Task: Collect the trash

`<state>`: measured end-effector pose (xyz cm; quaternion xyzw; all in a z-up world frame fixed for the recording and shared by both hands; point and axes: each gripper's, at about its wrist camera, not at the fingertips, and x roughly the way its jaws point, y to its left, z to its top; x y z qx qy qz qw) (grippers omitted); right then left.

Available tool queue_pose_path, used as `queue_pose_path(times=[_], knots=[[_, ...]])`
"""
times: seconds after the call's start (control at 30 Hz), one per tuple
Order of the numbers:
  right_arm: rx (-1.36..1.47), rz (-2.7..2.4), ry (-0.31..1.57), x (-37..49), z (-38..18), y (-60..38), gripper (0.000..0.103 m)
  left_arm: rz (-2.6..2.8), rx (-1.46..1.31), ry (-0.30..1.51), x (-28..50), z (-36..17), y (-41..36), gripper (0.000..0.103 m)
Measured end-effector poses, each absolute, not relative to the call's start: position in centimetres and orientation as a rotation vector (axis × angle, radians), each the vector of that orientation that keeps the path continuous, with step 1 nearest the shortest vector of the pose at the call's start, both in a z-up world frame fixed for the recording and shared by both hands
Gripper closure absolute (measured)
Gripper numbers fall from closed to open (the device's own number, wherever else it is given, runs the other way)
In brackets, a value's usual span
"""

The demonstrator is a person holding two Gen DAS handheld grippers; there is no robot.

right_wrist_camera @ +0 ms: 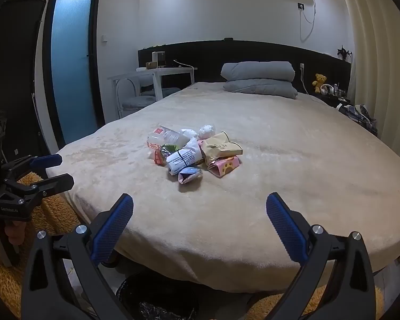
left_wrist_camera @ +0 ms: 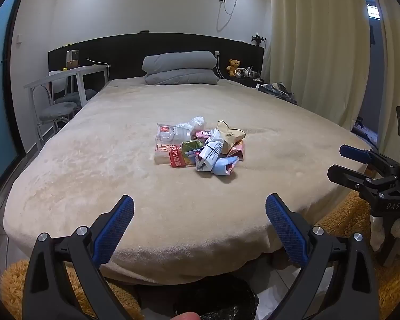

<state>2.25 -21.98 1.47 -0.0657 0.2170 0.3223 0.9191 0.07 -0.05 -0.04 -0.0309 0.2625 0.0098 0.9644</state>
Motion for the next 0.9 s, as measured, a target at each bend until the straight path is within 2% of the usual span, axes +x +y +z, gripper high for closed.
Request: queue_pose_path(times=[0.9], knots=[[-0.147,0.665,0.465,2.31,1.22,-22.03,0.004,0.012,-0.054,0.523,0.1,-0.12,-0.53,0.006]])
